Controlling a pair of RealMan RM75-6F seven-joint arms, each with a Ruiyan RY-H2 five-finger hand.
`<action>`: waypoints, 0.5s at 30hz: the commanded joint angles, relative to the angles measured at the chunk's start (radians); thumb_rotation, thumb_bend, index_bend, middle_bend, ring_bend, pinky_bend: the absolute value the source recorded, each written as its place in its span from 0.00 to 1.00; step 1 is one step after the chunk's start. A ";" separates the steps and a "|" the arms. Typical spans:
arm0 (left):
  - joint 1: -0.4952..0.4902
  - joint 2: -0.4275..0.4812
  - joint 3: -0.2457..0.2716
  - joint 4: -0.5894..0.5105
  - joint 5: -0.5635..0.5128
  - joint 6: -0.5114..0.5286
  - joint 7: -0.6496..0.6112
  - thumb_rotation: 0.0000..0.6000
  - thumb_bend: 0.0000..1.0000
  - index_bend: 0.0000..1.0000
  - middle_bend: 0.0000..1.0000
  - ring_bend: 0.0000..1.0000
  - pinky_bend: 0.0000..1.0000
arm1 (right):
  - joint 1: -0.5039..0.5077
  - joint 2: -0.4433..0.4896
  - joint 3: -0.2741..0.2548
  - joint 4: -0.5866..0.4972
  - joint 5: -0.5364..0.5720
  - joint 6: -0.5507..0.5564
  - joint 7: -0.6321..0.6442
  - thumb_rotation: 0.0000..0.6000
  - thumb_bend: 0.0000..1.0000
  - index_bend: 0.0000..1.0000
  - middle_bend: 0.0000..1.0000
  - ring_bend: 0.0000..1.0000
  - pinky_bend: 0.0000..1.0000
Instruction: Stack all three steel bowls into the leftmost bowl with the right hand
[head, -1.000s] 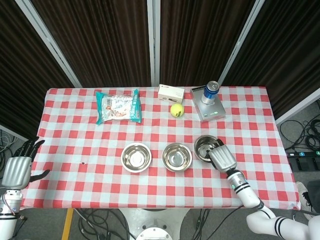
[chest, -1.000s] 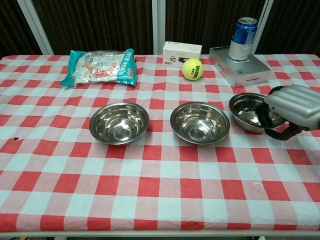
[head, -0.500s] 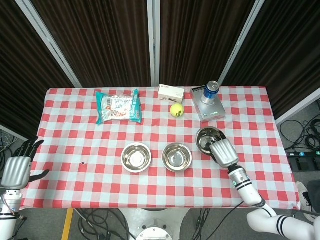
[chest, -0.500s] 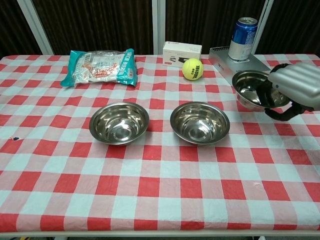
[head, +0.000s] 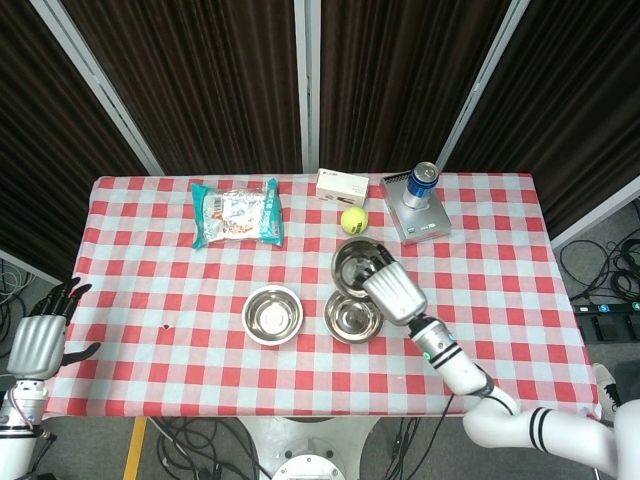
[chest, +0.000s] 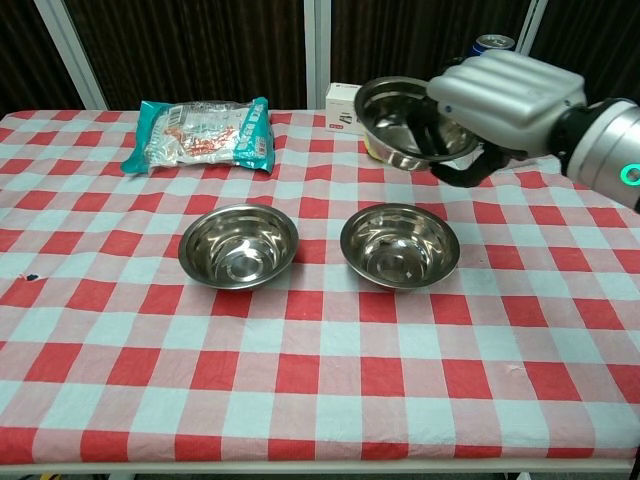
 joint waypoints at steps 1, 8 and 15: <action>0.000 -0.002 0.001 0.004 -0.003 -0.004 -0.002 1.00 0.08 0.19 0.19 0.15 0.26 | 0.043 -0.044 0.012 -0.010 0.016 -0.036 -0.037 1.00 0.39 0.66 0.57 0.32 0.15; 0.001 -0.004 0.002 0.021 -0.005 -0.010 -0.015 1.00 0.08 0.19 0.19 0.15 0.26 | 0.118 -0.130 0.022 0.022 0.040 -0.085 -0.086 1.00 0.39 0.66 0.57 0.32 0.15; 0.003 -0.003 0.000 0.035 -0.012 -0.014 -0.031 1.00 0.08 0.19 0.19 0.15 0.26 | 0.188 -0.211 0.029 0.079 0.074 -0.135 -0.119 1.00 0.39 0.66 0.57 0.32 0.15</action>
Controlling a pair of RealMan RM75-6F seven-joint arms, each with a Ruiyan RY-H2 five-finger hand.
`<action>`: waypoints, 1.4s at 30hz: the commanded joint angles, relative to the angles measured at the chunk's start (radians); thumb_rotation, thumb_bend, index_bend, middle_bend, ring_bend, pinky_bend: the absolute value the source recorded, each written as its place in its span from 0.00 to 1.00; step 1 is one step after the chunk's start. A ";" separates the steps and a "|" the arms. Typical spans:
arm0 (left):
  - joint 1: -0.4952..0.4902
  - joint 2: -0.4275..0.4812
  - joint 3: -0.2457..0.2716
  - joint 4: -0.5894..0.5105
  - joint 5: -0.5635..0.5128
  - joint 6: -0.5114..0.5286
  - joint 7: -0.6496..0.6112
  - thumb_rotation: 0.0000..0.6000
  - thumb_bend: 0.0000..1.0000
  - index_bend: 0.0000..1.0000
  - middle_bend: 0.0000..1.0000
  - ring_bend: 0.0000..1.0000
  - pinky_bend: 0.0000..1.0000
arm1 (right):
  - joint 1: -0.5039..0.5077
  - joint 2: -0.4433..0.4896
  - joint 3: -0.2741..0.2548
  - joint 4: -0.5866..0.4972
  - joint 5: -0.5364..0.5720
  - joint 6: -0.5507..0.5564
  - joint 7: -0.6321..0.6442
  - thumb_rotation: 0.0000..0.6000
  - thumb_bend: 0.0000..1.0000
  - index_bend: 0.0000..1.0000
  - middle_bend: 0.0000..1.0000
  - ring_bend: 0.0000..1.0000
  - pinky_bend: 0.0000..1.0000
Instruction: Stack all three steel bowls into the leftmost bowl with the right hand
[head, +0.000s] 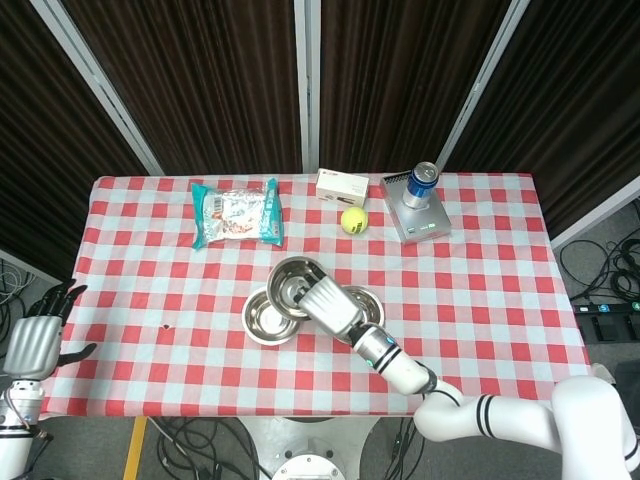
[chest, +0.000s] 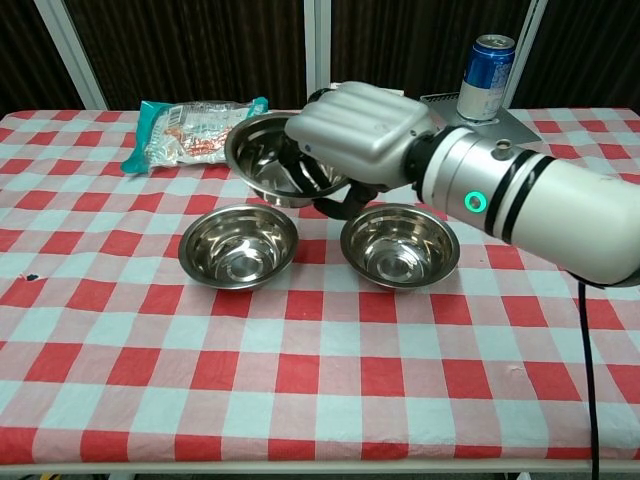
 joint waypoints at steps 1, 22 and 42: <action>0.002 0.001 0.000 0.004 -0.001 -0.001 -0.006 1.00 0.08 0.19 0.19 0.15 0.26 | 0.029 -0.035 0.003 0.030 0.020 -0.025 -0.017 1.00 0.39 0.66 0.57 0.32 0.15; 0.019 -0.001 -0.002 0.036 -0.007 0.013 -0.043 1.00 0.08 0.19 0.19 0.15 0.26 | 0.145 -0.119 -0.013 0.137 0.064 -0.110 0.003 1.00 0.03 0.28 0.27 0.07 0.00; -0.001 -0.016 -0.012 0.042 -0.007 -0.006 -0.021 1.00 0.08 0.19 0.19 0.15 0.26 | 0.030 0.233 -0.082 -0.259 0.389 0.004 -0.207 1.00 0.00 0.12 0.19 0.00 0.00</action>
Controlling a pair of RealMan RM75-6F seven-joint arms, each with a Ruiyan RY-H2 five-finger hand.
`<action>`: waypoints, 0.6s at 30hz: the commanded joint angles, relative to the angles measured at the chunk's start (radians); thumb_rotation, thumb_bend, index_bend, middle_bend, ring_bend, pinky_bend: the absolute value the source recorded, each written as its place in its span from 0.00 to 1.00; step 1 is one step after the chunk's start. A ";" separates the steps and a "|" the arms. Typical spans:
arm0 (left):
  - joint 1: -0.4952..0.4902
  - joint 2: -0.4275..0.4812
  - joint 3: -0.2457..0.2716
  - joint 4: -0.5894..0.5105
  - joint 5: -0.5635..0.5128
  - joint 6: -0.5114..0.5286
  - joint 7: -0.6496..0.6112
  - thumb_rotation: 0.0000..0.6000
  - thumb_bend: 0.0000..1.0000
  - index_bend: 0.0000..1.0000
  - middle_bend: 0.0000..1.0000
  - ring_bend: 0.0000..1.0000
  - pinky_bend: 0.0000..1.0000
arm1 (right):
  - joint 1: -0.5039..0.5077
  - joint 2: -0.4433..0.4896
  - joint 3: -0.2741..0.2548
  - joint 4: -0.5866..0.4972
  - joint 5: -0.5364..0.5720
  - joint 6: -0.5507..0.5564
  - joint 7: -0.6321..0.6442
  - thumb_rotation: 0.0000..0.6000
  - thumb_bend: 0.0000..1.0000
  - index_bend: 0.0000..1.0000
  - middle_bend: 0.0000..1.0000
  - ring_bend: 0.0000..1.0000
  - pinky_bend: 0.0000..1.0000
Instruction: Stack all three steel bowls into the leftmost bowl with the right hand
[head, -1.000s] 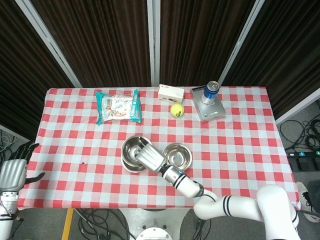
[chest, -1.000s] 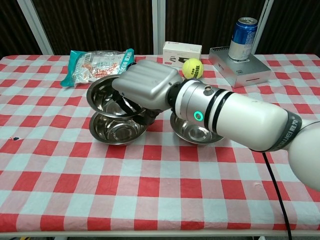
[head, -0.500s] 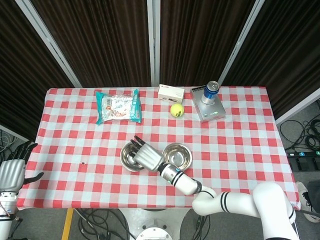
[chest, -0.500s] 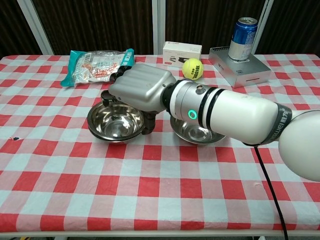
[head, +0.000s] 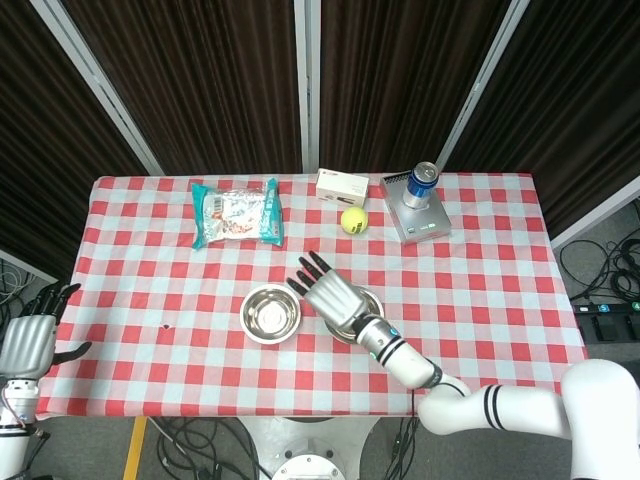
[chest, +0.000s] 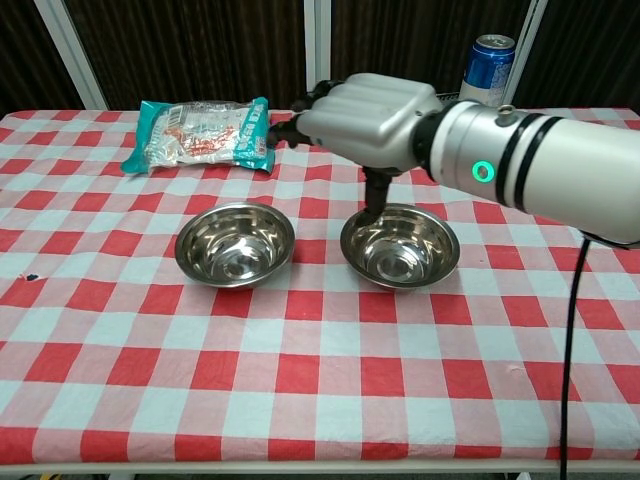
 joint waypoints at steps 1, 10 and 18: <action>-0.004 -0.003 -0.002 0.001 -0.001 -0.004 0.005 1.00 0.08 0.19 0.19 0.15 0.26 | -0.051 0.103 -0.049 -0.124 0.129 0.037 -0.038 1.00 0.00 0.12 0.19 0.00 0.00; -0.007 -0.003 0.000 -0.006 0.002 -0.003 0.017 1.00 0.08 0.19 0.19 0.15 0.26 | -0.108 0.163 -0.125 -0.187 0.105 0.101 0.014 1.00 0.00 0.16 0.21 0.01 0.00; -0.010 -0.004 -0.002 -0.001 -0.003 -0.011 0.015 1.00 0.08 0.19 0.19 0.15 0.26 | -0.140 0.167 -0.176 -0.211 0.045 0.129 0.045 1.00 0.00 0.22 0.25 0.03 0.00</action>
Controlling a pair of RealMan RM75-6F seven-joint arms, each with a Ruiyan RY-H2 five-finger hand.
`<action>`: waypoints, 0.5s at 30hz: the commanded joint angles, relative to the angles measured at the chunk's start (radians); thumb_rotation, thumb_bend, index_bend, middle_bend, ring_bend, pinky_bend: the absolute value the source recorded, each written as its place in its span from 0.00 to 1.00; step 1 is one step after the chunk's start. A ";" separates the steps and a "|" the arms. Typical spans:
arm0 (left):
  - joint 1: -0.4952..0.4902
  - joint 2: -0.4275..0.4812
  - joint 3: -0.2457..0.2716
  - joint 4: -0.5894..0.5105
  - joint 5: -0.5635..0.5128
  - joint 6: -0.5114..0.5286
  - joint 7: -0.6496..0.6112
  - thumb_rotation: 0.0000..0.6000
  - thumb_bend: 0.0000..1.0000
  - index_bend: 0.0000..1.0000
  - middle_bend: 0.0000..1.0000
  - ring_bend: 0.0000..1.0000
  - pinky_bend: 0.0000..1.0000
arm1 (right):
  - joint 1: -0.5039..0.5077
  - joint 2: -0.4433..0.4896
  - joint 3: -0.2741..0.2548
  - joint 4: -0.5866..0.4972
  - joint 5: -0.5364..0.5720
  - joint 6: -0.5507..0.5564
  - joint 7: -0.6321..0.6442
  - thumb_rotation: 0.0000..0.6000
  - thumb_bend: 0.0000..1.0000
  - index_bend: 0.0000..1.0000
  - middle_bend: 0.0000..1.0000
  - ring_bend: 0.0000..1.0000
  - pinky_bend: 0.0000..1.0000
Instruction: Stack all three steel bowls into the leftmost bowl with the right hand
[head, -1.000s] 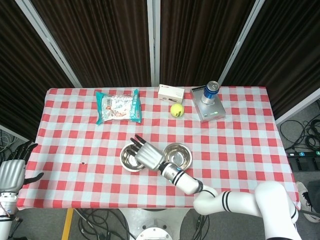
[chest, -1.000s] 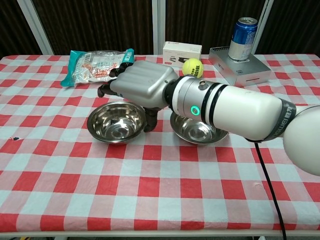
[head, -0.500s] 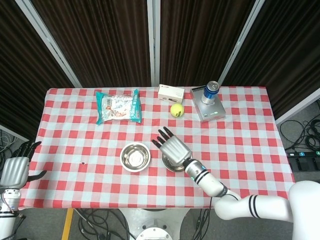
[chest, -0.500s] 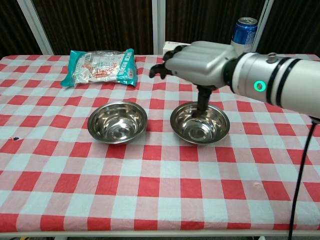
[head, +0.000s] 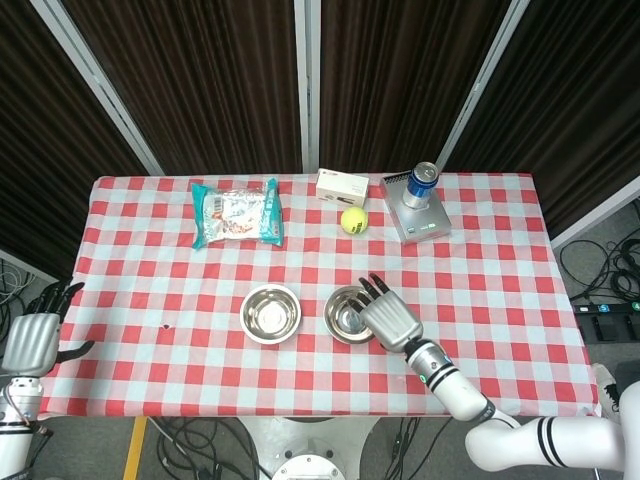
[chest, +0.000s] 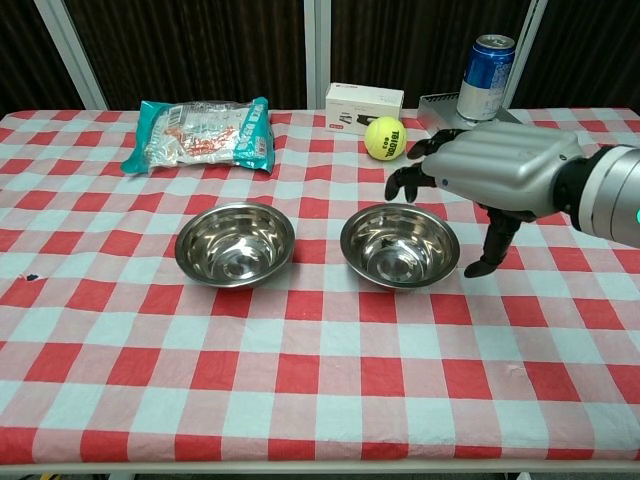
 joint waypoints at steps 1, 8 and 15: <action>-0.001 -0.001 0.000 0.002 0.001 -0.001 0.001 1.00 0.08 0.19 0.19 0.15 0.26 | -0.008 -0.008 -0.012 0.009 -0.017 -0.002 0.020 1.00 0.00 0.22 0.26 0.04 0.00; 0.001 -0.005 0.000 0.010 -0.003 0.000 -0.001 1.00 0.08 0.19 0.19 0.15 0.26 | -0.011 -0.049 -0.016 0.087 -0.041 -0.030 0.080 1.00 0.00 0.25 0.28 0.06 0.00; 0.000 -0.009 0.002 0.022 -0.003 -0.004 -0.007 1.00 0.08 0.19 0.19 0.15 0.26 | -0.018 -0.072 -0.025 0.132 -0.053 -0.046 0.112 1.00 0.00 0.27 0.29 0.07 0.00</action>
